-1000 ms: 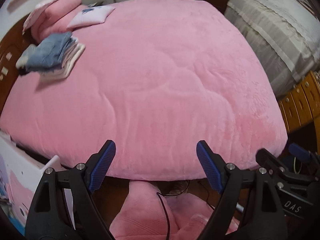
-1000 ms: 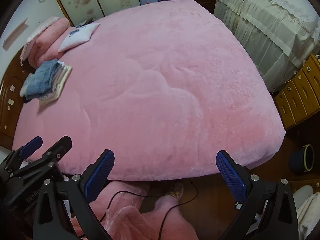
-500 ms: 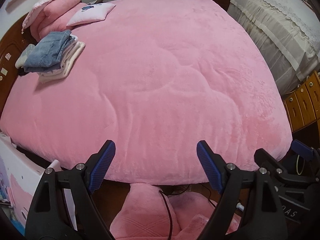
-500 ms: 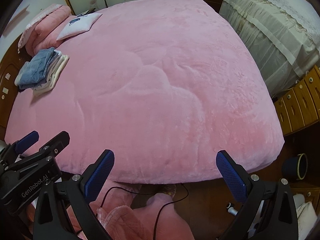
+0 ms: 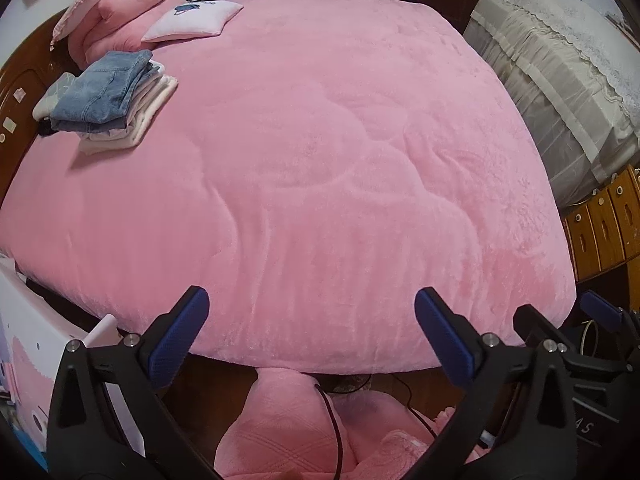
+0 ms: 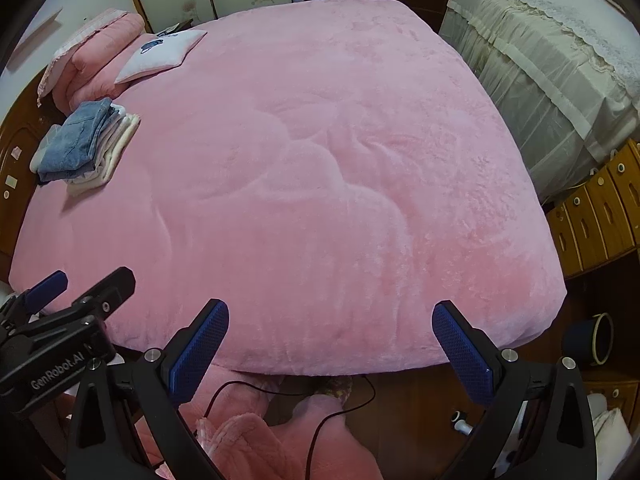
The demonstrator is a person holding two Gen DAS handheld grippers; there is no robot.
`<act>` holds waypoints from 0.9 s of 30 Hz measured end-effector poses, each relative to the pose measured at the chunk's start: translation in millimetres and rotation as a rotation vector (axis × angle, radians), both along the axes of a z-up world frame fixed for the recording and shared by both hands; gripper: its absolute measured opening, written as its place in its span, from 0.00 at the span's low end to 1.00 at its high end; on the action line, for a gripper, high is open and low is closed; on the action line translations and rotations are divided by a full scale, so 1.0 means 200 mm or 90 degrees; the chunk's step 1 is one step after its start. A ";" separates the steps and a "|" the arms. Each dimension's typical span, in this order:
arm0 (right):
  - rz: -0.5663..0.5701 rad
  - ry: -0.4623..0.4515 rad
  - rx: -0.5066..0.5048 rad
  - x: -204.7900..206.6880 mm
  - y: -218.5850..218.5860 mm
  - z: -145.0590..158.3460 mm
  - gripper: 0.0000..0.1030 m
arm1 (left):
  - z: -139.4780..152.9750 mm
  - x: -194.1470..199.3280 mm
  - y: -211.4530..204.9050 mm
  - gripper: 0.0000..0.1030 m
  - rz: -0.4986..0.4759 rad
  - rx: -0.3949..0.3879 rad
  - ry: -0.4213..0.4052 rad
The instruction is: Fold large clothes
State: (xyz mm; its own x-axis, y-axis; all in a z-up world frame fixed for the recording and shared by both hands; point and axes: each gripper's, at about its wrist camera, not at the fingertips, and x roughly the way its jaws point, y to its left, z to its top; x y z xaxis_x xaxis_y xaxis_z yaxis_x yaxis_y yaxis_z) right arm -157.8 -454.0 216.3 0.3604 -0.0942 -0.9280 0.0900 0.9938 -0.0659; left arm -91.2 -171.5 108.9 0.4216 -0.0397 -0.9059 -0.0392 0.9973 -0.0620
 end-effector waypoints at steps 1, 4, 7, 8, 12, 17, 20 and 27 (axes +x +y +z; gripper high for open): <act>-0.001 -0.003 -0.002 0.00 0.00 0.00 1.00 | 0.01 0.00 0.00 0.99 -0.001 0.001 -0.003; -0.005 -0.012 -0.002 -0.04 0.02 0.02 1.00 | 0.03 -0.02 -0.01 0.99 -0.001 0.006 -0.014; -0.009 -0.018 -0.007 -0.08 0.03 0.03 1.00 | 0.04 -0.02 -0.02 0.99 -0.003 0.007 -0.017; -0.010 -0.018 -0.007 -0.08 0.03 0.03 1.00 | 0.04 -0.02 -0.02 0.99 -0.003 0.007 -0.017; -0.014 -0.018 -0.007 -0.11 0.05 0.04 1.00 | 0.05 -0.03 -0.02 0.99 -0.004 0.009 -0.020; -0.014 -0.020 -0.012 -0.13 0.07 0.06 1.00 | 0.05 -0.03 -0.01 0.99 -0.003 0.016 -0.022; -0.016 -0.020 -0.012 -0.14 0.08 0.06 1.00 | 0.06 -0.03 -0.03 0.99 -0.004 0.019 -0.024; -0.016 -0.025 -0.016 -0.13 0.09 0.08 1.00 | 0.09 -0.03 -0.03 0.99 -0.005 0.030 -0.034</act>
